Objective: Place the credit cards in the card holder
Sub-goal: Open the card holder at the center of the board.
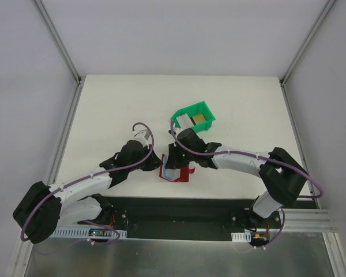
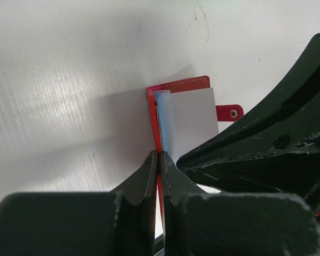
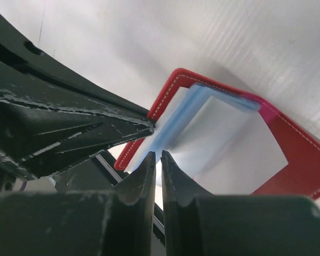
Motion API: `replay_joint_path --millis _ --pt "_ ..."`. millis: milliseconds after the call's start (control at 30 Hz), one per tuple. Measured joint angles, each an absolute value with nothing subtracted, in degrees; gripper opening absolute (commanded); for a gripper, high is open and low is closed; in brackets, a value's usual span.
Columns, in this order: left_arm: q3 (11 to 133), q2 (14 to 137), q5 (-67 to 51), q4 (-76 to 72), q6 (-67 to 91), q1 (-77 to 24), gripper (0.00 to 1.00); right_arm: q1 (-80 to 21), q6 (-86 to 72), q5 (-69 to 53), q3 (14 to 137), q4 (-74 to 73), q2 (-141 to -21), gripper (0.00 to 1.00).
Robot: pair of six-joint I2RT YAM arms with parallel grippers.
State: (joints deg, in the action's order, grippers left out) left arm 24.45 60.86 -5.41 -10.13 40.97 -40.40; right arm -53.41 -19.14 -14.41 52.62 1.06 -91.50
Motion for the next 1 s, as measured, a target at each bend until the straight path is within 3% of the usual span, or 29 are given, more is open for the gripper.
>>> replay_joint_path --millis 600,1000 --pt "23.05 59.44 -5.32 -10.39 41.58 -40.4 0.0 -53.78 -20.25 -12.78 53.43 2.09 -94.7 0.08" --pt "21.82 57.56 -5.06 -10.5 42.19 -40.4 0.0 -53.78 -17.74 -5.93 51.86 -6.42 -92.62 0.07"
